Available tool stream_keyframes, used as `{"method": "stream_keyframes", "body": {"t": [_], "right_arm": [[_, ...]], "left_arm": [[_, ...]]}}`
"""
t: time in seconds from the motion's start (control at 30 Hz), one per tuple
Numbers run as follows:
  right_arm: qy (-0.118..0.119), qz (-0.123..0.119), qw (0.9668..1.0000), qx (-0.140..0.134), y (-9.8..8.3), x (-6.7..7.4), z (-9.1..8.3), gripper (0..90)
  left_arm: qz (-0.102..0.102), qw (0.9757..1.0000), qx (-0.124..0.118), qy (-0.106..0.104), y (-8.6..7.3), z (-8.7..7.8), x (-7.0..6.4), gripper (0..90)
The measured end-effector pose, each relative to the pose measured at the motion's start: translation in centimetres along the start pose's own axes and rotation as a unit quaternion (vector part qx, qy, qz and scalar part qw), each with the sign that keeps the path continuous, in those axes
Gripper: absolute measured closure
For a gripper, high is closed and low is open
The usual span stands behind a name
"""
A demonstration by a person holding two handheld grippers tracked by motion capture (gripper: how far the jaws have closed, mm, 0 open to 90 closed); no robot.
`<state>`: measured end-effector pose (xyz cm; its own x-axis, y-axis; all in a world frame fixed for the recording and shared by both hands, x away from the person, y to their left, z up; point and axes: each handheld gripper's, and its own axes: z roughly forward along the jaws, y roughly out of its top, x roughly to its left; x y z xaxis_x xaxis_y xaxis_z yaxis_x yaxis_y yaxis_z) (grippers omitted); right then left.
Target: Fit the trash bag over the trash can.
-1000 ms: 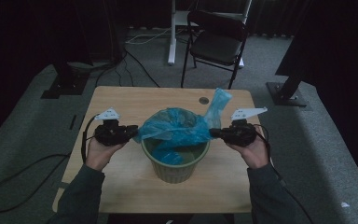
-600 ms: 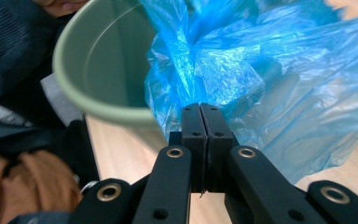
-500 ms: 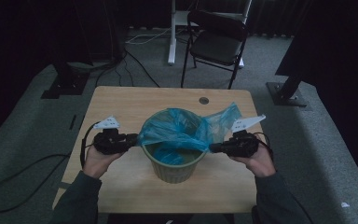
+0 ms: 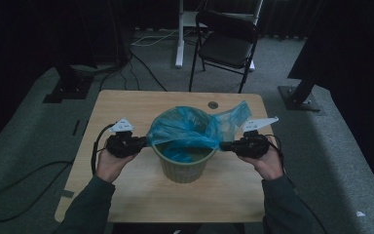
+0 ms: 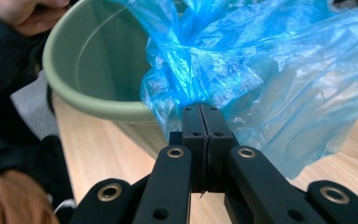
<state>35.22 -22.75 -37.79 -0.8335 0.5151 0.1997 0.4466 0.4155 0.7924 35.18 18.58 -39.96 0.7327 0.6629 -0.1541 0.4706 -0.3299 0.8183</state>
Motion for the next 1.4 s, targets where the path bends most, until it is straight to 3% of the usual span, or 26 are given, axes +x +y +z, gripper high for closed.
{"method": "stream_keyframes", "body": {"t": [0.23,0.37,0.63,1.03,1.4], "right_arm": [[0.009,0.002,1.0,-0.001,-0.5,0.1,0.1,89.5],[0.023,-0.003,0.9997,0.005,-0.7,0.5,0.2,89.5],[0.047,-0.004,0.9988,0.012,-1.1,0.6,0.6,89.5],[0.084,-0.005,0.9962,0.023,-1.7,1.3,1.5,89.4],[0.088,-0.007,0.9957,0.028,-1.8,1.6,2.3,87.1]], "left_arm": [[-0.002,0.9999,-0.006,-0.014,-0.5,-0.3,-0.4,85.6],[0.01,0.9996,0.004,-0.025,-1.3,-0.4,-1.4,85.5],[0.006,0.999,0.014,-0.041,-2.4,0.1,-1.8,85.2],[0.003,0.9985,0.029,-0.046,-3.2,0.7,-2.0,83.4],[0.0,0.9981,0.036,-0.049,-3.8,1.2,-2.0,82.3]]}}
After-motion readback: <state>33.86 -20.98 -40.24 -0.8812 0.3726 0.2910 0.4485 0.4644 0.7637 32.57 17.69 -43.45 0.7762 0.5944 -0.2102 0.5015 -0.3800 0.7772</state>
